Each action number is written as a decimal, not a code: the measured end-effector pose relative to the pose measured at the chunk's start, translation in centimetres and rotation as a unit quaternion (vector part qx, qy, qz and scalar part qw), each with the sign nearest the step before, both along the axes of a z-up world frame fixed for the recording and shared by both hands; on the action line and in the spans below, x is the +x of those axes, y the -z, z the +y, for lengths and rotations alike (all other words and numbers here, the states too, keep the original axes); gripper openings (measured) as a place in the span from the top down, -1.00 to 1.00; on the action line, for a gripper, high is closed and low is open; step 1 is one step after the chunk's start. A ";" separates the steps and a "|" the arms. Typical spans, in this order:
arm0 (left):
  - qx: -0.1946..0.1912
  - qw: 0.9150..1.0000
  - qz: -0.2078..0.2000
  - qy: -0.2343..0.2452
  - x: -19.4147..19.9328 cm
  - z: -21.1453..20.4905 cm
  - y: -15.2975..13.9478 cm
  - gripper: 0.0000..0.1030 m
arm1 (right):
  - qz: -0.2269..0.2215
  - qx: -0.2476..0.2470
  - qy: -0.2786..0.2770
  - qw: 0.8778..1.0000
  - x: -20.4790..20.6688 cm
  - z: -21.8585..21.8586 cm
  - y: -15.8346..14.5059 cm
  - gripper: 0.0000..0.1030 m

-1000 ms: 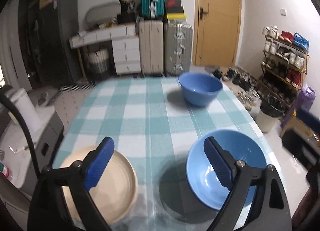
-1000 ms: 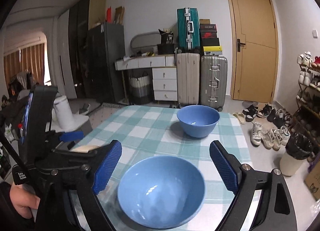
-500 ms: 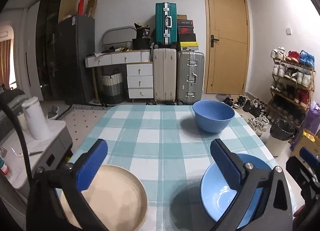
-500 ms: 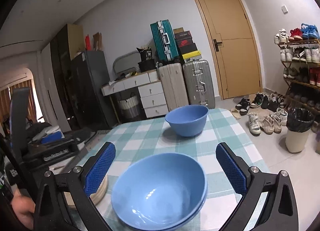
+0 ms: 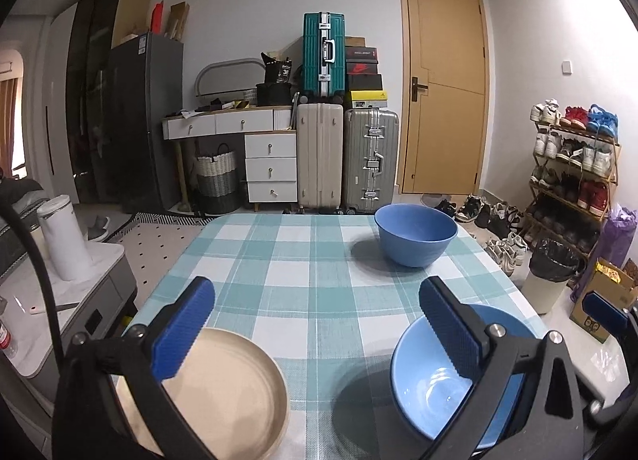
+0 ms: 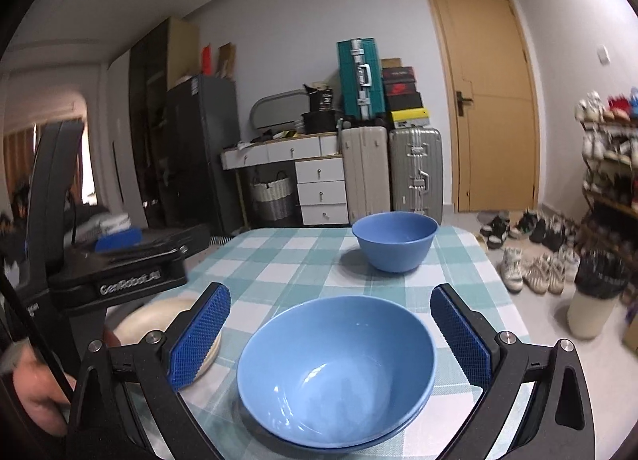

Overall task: Organize plates and bowls
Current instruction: 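Move both grippers to the remaining blue bowl and grasp its rim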

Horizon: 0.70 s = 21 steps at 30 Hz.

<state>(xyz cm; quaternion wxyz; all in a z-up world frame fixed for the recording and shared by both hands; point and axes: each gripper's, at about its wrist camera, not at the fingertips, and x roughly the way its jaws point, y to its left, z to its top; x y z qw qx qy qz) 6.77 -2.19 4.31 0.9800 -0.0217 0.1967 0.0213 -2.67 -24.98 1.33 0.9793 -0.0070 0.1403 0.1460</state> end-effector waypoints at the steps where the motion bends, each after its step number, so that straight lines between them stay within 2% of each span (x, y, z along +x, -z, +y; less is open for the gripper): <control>1: 0.002 1.000 0.001 0.000 0.0 -0.1 0.0 -1.00 | 0.000 -0.003 -0.001 1.000 0.0 0.1 0.0 -0.98; 10: 0.010 1.000 0.009 0.004 0.1 -0.6 0.2 -1.00 | 0.022 0.026 0.008 0.999 0.7 -1.0 0.2 -0.98; 14: 0.013 1.000 0.017 0.005 0.4 -0.6 0.1 -1.00 | 0.014 0.037 0.024 0.999 0.7 -1.7 -0.2 -0.98; 16: 0.005 1.000 0.023 -0.002 0.3 -0.1 -0.7 -1.00 | 0.014 0.037 0.023 0.999 0.8 -1.9 -0.7 -0.98; 18: -0.017 1.000 -0.014 0.012 -0.6 0.6 -2.6 -1.00 | 0.017 0.041 0.013 0.999 1.3 -2.1 -1.6 -0.98; 21: 0.010 0.999 -0.025 0.017 -0.2 0.2 -4.4 -1.00 | 0.020 0.030 -0.005 0.999 2.7 -2.6 -3.8 -0.98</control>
